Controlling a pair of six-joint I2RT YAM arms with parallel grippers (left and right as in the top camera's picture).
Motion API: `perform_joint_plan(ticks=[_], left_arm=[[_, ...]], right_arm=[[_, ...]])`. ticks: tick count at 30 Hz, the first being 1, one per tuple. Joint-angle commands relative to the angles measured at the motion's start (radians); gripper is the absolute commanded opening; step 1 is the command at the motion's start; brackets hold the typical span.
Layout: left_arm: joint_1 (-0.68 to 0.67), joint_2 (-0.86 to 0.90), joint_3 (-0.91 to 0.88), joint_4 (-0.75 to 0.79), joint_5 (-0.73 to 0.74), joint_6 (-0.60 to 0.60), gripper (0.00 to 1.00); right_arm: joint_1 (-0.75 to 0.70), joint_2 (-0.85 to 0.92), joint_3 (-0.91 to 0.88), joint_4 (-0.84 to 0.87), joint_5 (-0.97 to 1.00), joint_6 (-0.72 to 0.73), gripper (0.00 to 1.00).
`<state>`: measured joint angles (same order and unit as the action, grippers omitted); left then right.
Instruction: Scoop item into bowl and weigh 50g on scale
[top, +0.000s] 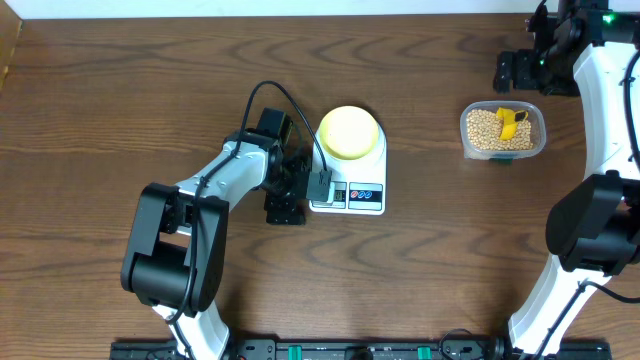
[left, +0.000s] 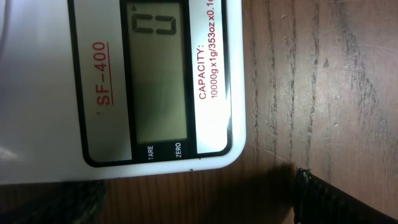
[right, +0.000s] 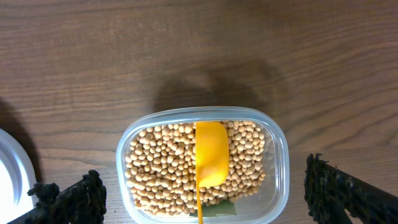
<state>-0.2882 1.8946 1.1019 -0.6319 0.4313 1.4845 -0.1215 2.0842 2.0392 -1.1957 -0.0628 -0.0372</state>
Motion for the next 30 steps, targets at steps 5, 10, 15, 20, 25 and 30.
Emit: perform_joint_plan(ticks=[5,10,15,20,25,30], left_arm=[[-0.018,0.022,-0.013,-0.016,0.082,-0.002,0.98],[0.017,-0.042,-0.013,-0.022,0.111,-0.002,0.98],[0.052,-0.066,-0.013,-0.072,0.196,-0.002,0.97],[0.067,-0.066,-0.013,-0.117,0.256,-0.001,0.98],[0.081,-0.066,-0.013,-0.112,0.268,0.046,0.98],[0.103,-0.066,-0.013,-0.108,0.265,0.131,0.98]], right_arm=[[-0.002,0.002,0.010,0.000,0.005,-0.002,0.99],[-0.002,0.002,0.010,0.000,0.005,-0.002,0.99],[-0.002,0.002,0.010,0.000,0.005,-0.002,0.99],[-0.002,0.002,0.010,0.000,0.005,-0.002,0.99],[-0.002,0.002,0.010,0.000,0.005,-0.002,0.99],[-0.002,0.002,0.010,0.000,0.005,-0.002,0.99]])
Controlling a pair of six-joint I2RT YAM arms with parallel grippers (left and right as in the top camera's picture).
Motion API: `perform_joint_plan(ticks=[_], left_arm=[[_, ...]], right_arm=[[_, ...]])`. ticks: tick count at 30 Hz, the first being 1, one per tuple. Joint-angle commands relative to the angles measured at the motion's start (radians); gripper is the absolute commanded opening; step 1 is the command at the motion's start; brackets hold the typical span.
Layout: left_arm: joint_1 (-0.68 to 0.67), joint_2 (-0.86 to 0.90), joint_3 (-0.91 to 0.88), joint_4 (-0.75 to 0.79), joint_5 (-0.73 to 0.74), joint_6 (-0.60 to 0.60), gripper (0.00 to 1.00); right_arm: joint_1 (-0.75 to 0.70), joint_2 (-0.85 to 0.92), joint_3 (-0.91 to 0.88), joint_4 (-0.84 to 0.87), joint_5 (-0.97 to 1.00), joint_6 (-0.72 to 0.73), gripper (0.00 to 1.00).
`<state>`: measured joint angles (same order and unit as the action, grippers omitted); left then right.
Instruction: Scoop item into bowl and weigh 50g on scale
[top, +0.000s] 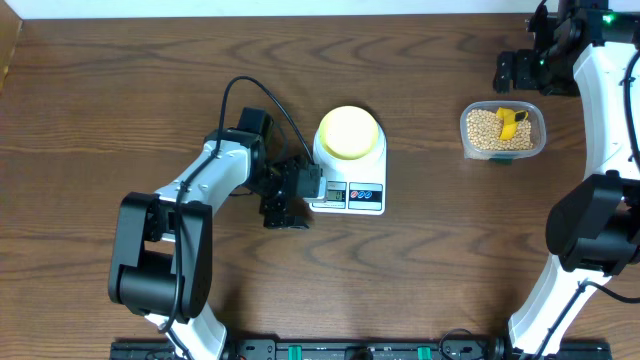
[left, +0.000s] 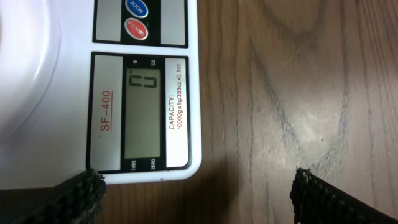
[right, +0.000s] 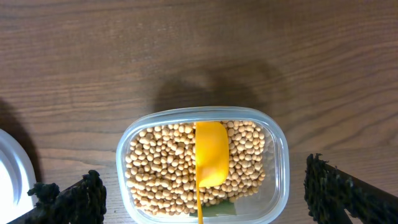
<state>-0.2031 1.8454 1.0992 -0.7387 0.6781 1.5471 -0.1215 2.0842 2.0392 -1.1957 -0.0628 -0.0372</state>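
Observation:
A white scale stands mid-table with a yellow bowl on its platform. In the left wrist view the scale's display reads 0. My left gripper sits open just left of the scale's panel end, nothing between its fingers; the same left gripper frames the scale's corner. A clear tub of soybeans holds a yellow scoop lying on the beans. My right gripper hangs open above that tub, fingers either side of it, holding nothing.
Brown wooden table all round. The right arm runs down the right edge, the left arm crosses the left middle with a black cable looping over it.
My left gripper has drawn back from the scale's panel, so the wrist view now takes in the whole display and the buttons. The display still reads 0. The right arm has not moved.

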Motion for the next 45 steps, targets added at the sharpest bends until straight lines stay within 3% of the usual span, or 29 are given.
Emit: perform_joint_plan(ticks=[1,6,45], left_arm=[[0.024,-0.016,-0.010,0.006,0.013,0.069,0.97],[0.025,-0.016,-0.010,0.072,-0.015,0.069,0.98],[0.007,0.021,-0.010,0.158,0.004,0.072,0.98]], right_arm=[[-0.002,0.002,0.010,0.000,0.005,-0.002,0.99],[-0.002,0.002,0.010,0.000,0.005,-0.002,0.99],[-0.002,0.002,0.010,0.000,0.005,-0.002,0.99]])
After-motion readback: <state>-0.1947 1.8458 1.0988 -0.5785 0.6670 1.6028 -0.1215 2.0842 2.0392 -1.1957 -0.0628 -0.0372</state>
